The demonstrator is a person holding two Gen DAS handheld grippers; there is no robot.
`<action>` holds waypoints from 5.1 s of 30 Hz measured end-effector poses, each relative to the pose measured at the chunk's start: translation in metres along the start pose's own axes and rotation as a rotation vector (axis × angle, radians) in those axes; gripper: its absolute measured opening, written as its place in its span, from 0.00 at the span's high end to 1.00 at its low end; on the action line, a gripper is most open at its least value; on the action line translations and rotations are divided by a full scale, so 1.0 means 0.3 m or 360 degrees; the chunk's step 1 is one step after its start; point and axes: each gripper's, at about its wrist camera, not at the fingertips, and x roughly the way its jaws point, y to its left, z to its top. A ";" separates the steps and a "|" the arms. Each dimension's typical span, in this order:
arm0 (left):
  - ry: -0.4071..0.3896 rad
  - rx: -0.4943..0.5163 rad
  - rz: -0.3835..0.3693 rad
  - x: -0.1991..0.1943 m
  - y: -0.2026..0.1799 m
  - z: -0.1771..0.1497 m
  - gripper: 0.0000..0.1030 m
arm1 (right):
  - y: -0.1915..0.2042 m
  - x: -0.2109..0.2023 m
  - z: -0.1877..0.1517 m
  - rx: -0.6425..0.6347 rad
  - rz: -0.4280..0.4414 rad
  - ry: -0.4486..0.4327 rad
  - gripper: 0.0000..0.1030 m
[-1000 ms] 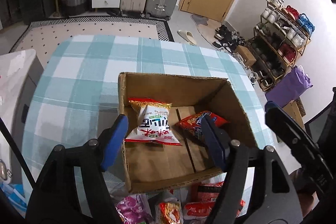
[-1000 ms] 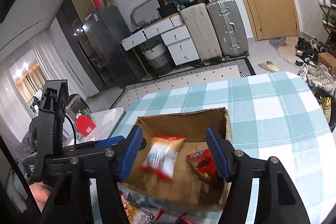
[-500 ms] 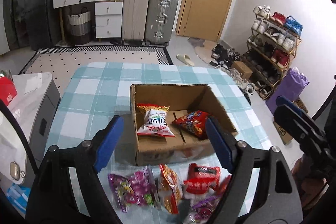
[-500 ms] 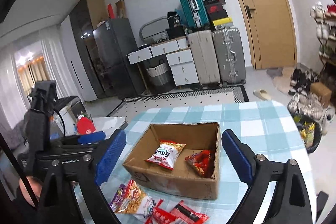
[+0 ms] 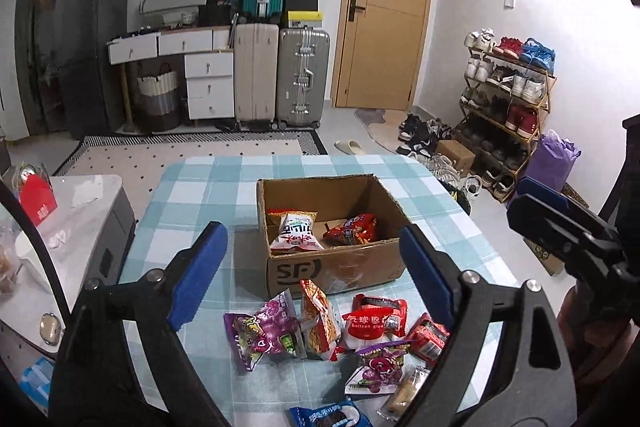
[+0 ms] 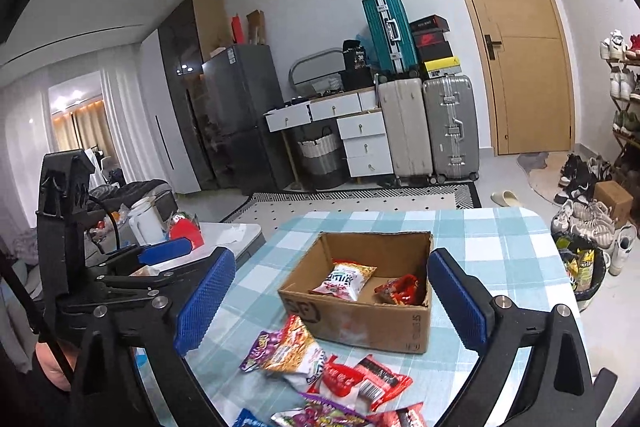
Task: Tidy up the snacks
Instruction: 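Move both grippers back toward the remaining snacks, then grasp the blue Oreo-style pack with the left gripper, then lower the right gripper onto the sandwich-cracker pack and close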
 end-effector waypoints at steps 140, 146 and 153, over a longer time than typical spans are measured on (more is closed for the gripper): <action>0.0644 -0.0087 -0.0222 0.238 0.140 -0.669 0.60 | -0.001 0.063 -0.736 -0.0041 0.0042 0.0763 0.00; 0.0653 -0.0111 -0.0206 0.240 0.166 -0.677 0.60 | 0.005 0.100 -0.728 -0.0054 0.0019 0.0797 0.01; 0.0655 -0.0130 -0.0207 0.239 0.176 -0.679 0.60 | -0.004 0.141 -0.740 -0.0062 -0.0011 0.0859 0.09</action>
